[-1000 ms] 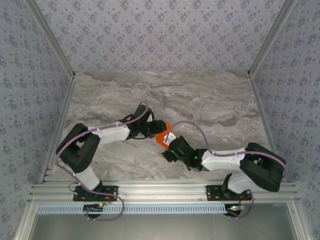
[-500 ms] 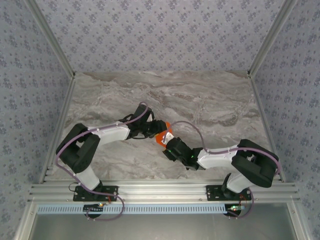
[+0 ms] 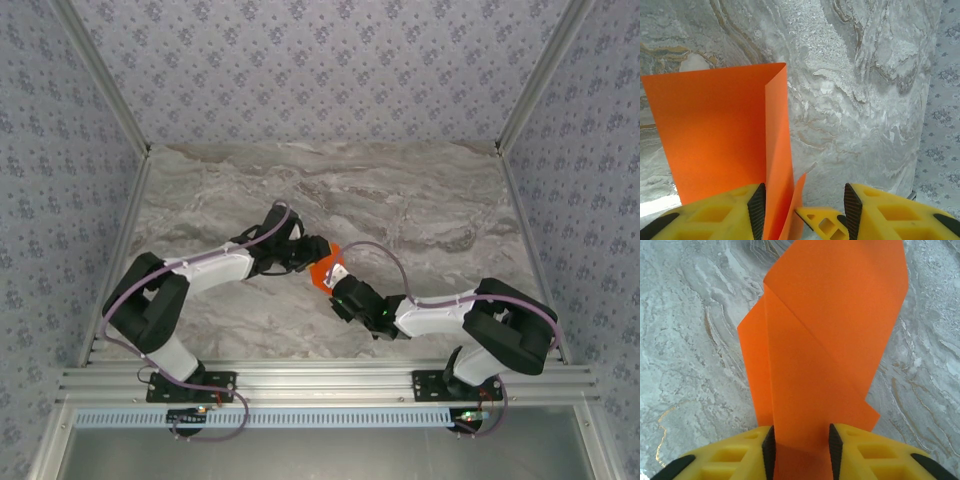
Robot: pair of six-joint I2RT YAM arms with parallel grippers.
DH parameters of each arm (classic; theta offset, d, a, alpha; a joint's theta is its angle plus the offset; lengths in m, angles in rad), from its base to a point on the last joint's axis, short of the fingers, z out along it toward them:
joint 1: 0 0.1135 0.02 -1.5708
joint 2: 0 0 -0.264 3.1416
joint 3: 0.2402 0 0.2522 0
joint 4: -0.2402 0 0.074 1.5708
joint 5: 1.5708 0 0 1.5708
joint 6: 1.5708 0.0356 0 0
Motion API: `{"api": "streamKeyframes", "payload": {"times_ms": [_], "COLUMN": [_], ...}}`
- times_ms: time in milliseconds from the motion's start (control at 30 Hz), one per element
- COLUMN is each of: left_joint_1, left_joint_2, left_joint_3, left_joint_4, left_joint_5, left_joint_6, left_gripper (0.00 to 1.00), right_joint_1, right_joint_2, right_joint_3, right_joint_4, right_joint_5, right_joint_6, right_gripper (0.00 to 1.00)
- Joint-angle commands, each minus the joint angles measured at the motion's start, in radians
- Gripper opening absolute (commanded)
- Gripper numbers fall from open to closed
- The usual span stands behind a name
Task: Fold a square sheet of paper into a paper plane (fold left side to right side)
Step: Fourth fold the wing at the center of the table.
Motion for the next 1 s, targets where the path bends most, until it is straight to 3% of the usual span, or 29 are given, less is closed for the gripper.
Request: {"api": "streamKeyframes", "payload": {"times_ms": [0, 200, 533, 967], "left_joint_1": [0.009, 0.038, 0.094, 0.071], "left_joint_2": [-0.032, -0.094, -0.278, -0.252], "left_joint_3": [0.006, -0.019, -0.093, -0.233], "left_joint_4": [-0.025, -0.071, -0.196, -0.021], "left_joint_5": [-0.011, -0.038, -0.083, 0.022], "left_joint_6": [0.015, 0.045, 0.141, 0.103], "left_gripper": [0.47, 0.48, 0.52, 0.52], "right_joint_1": [-0.008, -0.015, -0.054, -0.153], "right_joint_2": [0.006, 0.001, -0.018, -0.053], "right_joint_3": [0.023, 0.017, 0.000, -0.020], "right_joint_4": [0.001, -0.003, 0.001, -0.021], "right_joint_5": [0.010, -0.010, -0.122, -0.344], "right_joint_6": [0.022, 0.038, 0.075, 0.117], "right_gripper": [0.30, 0.22, 0.19, 0.17]}}
